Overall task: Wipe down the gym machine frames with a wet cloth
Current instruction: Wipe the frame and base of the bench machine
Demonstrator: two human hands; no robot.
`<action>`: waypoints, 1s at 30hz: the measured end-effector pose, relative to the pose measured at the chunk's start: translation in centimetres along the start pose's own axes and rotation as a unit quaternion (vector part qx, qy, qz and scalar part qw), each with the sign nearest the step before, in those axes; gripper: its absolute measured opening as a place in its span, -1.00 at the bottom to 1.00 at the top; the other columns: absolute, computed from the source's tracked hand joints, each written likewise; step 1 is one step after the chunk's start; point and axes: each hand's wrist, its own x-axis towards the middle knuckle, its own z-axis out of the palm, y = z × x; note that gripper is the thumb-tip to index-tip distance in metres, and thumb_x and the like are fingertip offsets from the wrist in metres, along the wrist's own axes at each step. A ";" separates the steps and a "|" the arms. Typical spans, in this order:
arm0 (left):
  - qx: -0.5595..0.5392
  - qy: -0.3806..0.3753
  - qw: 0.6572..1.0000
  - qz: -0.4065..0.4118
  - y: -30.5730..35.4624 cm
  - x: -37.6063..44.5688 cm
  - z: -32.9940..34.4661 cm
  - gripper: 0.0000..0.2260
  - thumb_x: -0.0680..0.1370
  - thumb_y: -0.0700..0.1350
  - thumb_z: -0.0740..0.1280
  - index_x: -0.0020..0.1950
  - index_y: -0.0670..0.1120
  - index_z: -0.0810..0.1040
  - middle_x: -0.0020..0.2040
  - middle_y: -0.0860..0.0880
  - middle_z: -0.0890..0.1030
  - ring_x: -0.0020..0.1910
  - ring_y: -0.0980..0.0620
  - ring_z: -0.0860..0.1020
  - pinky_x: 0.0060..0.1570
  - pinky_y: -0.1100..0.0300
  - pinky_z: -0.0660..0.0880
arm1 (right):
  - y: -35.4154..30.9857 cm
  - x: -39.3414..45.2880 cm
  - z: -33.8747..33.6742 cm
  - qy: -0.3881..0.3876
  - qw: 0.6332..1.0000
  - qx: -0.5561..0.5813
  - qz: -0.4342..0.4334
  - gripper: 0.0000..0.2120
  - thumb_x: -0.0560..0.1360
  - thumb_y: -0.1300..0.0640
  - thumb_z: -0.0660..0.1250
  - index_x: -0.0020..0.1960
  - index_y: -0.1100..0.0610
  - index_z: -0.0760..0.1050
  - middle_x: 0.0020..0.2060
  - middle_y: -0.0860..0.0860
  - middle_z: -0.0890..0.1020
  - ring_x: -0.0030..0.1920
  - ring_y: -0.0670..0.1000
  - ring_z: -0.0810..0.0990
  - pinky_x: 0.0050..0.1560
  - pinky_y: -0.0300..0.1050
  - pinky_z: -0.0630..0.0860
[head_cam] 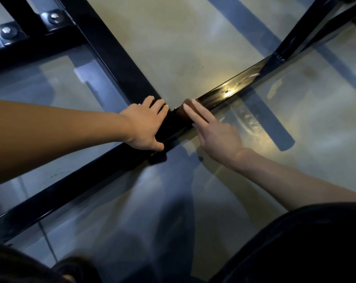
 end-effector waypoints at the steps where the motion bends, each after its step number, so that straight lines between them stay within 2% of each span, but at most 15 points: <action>1: 0.003 0.000 1.000 -0.001 0.0 0.0 0.1 0.04 0.48 0.45 0.25 0.66 -0.17 -0.13 0.65 -0.12 -0.03 0.61 -0.22 -0.01 0.31 -0.09 0.46 | 1.3 0.4 -0.2 0.009 1.000 -0.009 0.008 -0.31 0.69 0.06 0.21 0.67 -0.24 -0.08 0.67 -0.23 -0.03 -0.06 0.19 0.69 -0.31 -0.07 0.44; 3: 0.003 0.001 1.000 0.002 0.1 0.0 0.1 0.04 0.49 0.44 0.24 0.67 -0.16 -0.15 0.66 -0.12 -0.06 0.62 -0.21 -0.04 0.32 -0.07 0.45 | 5.4 1.7 -0.9 0.040 0.996 0.012 0.081 -0.38 0.72 0.06 0.14 0.67 -0.24 -0.04 0.67 -0.22 0.01 0.18 0.22 0.66 -0.21 -0.04 0.51; 6: -0.002 0.006 1.000 0.002 -0.3 -0.2 0.5 0.02 0.50 0.45 0.22 0.67 -0.14 -0.15 0.66 -0.10 -0.07 0.62 -0.19 -0.06 0.30 -0.06 0.46 | 8.2 3.3 -2.5 0.066 0.979 0.006 0.193 -0.49 0.74 -0.01 0.04 0.66 -0.20 0.04 0.66 -0.12 0.15 0.31 0.28 0.59 0.10 0.22 0.62; 7: -0.007 0.009 1.000 0.001 -0.3 -0.2 0.6 0.01 0.50 0.45 0.20 0.67 -0.13 -0.16 0.66 -0.08 -0.09 0.63 -0.18 -0.08 0.32 -0.07 0.45 | 7.3 3.3 -2.6 0.064 0.978 0.020 0.197 -0.50 0.75 -0.03 0.04 0.66 -0.18 0.07 0.66 -0.10 0.16 0.34 0.27 0.57 0.16 0.26 0.60; 9: -0.023 0.012 1.000 -0.004 -0.3 -0.2 0.8 0.00 0.51 0.45 0.18 0.67 -0.11 -0.19 0.67 -0.06 -0.12 0.64 -0.17 -0.13 0.37 -0.08 0.40 | 4.1 2.6 -2.3 0.064 0.986 0.061 0.142 -0.52 0.75 -0.06 0.04 0.66 -0.16 0.12 0.66 -0.09 0.17 0.33 0.25 0.58 0.20 0.26 0.59; 12: -0.032 0.019 0.999 -0.015 0.2 -0.2 1.1 0.00 0.51 0.45 0.18 0.67 -0.11 -0.20 0.67 -0.05 -0.14 0.64 -0.17 -0.15 0.41 -0.09 0.38 | 0.6 1.0 -1.2 0.051 0.996 0.077 0.000 -0.53 0.74 -0.07 0.08 0.64 -0.19 0.19 0.64 -0.15 0.20 0.20 0.18 0.67 0.02 0.17 0.66; 14: -0.033 0.024 0.999 -0.015 0.3 -0.1 1.1 -0.01 0.51 0.45 0.17 0.67 -0.11 -0.19 0.68 -0.06 -0.14 0.64 -0.18 -0.15 0.42 -0.10 0.37 | 1.4 0.6 -1.4 0.045 0.996 0.037 -0.063 -0.52 0.74 -0.07 0.08 0.64 -0.25 0.15 0.64 -0.21 0.18 0.13 0.11 0.69 -0.09 0.05 0.66; 16: -0.039 0.024 0.999 -0.011 0.2 -0.1 1.1 -0.01 0.52 0.46 0.16 0.67 -0.11 -0.19 0.67 -0.06 -0.13 0.64 -0.19 -0.14 0.43 -0.11 0.36 | 4.7 1.4 -2.3 0.052 0.997 0.042 -0.030 -0.51 0.74 -0.03 0.10 0.64 -0.23 0.15 0.64 -0.22 0.18 0.30 0.06 0.61 0.03 -0.03 0.61; 19: -0.041 0.021 0.999 -0.012 -0.1 -0.1 1.1 -0.01 0.51 0.47 0.17 0.67 -0.09 -0.19 0.67 -0.05 -0.12 0.65 -0.18 -0.14 0.41 -0.11 0.39 | 9.6 2.9 -3.6 0.064 0.986 0.071 0.135 -0.53 0.75 -0.01 0.08 0.65 -0.16 0.17 0.64 -0.11 0.23 0.51 0.11 0.41 0.34 0.09 0.48; 20: -0.039 0.021 0.999 -0.012 -0.1 0.0 1.2 0.00 0.51 0.47 0.17 0.67 -0.09 -0.19 0.67 -0.05 -0.12 0.65 -0.18 -0.14 0.38 -0.11 0.41 | 9.6 3.1 -3.8 0.064 0.983 0.073 0.158 -0.53 0.75 -0.01 0.07 0.65 -0.14 0.17 0.64 -0.08 0.22 0.52 0.13 0.40 0.38 0.11 0.47; 22: -0.034 0.021 0.999 -0.012 -0.1 0.1 1.1 0.00 0.50 0.48 0.17 0.67 -0.09 -0.18 0.67 -0.04 -0.12 0.65 -0.17 -0.14 0.34 -0.10 0.45 | 6.9 2.7 -3.4 0.065 0.985 0.098 0.128 -0.53 0.75 0.00 0.09 0.65 -0.10 0.20 0.65 -0.07 0.20 0.54 0.12 0.37 0.42 0.15 0.45; 24: -0.029 0.022 0.999 -0.015 0.0 0.0 1.1 0.01 0.50 0.49 0.16 0.67 -0.09 -0.18 0.67 -0.04 -0.11 0.64 -0.17 -0.13 0.31 -0.09 0.47 | 3.1 1.7 -2.4 0.061 0.990 0.119 0.041 -0.53 0.74 -0.03 0.11 0.64 -0.13 0.22 0.64 -0.12 0.20 0.46 0.10 0.48 0.32 0.16 0.54; 27: -0.018 0.021 1.000 -0.014 0.0 0.0 0.8 0.01 0.50 0.49 0.16 0.67 -0.10 -0.18 0.67 -0.05 -0.10 0.64 -0.17 -0.12 0.31 -0.08 0.47 | 1.7 0.7 -1.7 0.037 0.996 0.068 -0.053 -0.52 0.73 -0.11 0.06 0.64 -0.26 0.13 0.63 -0.24 0.16 0.19 0.05 0.67 -0.08 0.05 0.66; 28: -0.018 0.020 1.000 -0.012 0.0 0.0 0.7 0.01 0.50 0.49 0.16 0.67 -0.10 -0.18 0.67 -0.05 -0.10 0.64 -0.17 -0.12 0.31 -0.08 0.47 | 2.8 1.0 -1.8 0.041 0.996 0.051 -0.064 -0.52 0.74 -0.10 0.07 0.64 -0.27 0.12 0.63 -0.26 0.15 0.18 0.04 0.67 -0.14 -0.03 0.63; 30: -0.020 0.020 1.000 -0.010 -0.1 0.1 0.8 0.00 0.50 0.49 0.16 0.67 -0.09 -0.18 0.67 -0.04 -0.10 0.64 -0.17 -0.13 0.30 -0.07 0.48 | 6.2 1.7 -2.3 0.049 0.996 0.072 -0.014 -0.51 0.74 -0.06 0.10 0.65 -0.23 0.14 0.63 -0.23 0.17 0.31 0.04 0.60 -0.07 -0.08 0.59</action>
